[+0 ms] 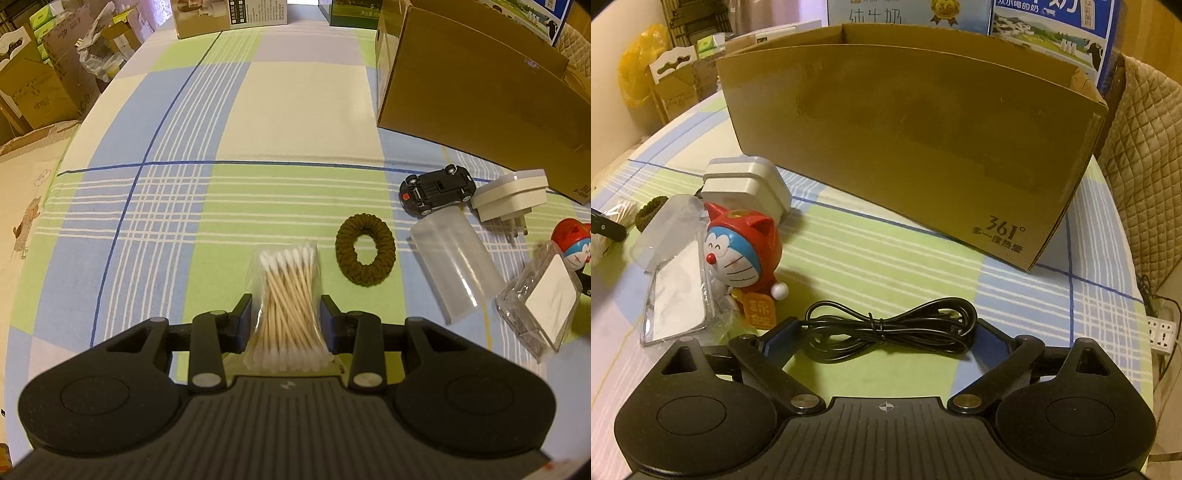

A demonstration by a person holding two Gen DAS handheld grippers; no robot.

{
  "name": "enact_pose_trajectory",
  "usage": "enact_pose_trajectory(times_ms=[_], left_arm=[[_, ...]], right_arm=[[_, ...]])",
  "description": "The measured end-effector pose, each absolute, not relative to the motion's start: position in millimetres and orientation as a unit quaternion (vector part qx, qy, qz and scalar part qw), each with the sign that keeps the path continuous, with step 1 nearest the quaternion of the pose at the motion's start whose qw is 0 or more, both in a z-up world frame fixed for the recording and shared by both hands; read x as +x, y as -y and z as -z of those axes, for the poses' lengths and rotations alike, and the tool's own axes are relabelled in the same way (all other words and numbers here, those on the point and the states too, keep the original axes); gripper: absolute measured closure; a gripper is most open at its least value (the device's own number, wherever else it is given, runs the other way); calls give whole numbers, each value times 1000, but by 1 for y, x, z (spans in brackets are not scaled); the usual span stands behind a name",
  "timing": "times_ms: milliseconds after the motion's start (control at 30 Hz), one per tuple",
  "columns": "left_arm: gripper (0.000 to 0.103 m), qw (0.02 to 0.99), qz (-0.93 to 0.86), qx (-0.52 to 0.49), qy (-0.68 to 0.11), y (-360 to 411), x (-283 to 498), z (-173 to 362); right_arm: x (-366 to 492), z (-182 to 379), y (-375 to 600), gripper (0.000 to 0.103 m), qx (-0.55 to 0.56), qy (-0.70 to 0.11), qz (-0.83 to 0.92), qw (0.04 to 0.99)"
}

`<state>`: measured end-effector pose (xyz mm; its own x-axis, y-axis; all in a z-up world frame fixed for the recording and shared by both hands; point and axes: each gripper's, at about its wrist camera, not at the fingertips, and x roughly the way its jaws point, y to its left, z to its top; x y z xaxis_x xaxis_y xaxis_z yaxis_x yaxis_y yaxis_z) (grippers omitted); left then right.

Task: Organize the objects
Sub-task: 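Lift and carry the swab bag and cable with both tools into the cardboard box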

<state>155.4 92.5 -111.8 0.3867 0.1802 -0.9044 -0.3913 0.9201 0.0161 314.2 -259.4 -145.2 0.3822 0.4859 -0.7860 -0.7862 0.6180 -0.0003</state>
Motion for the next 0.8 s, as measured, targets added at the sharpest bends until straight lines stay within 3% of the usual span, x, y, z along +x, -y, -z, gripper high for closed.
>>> enact_pose_trajectory(times_ms=[800], left_arm=[[80, 829, -154, -109, -527, -86, 152, 104]], right_arm=[[301, 127, 279, 11, -170, -401, -374, 819]])
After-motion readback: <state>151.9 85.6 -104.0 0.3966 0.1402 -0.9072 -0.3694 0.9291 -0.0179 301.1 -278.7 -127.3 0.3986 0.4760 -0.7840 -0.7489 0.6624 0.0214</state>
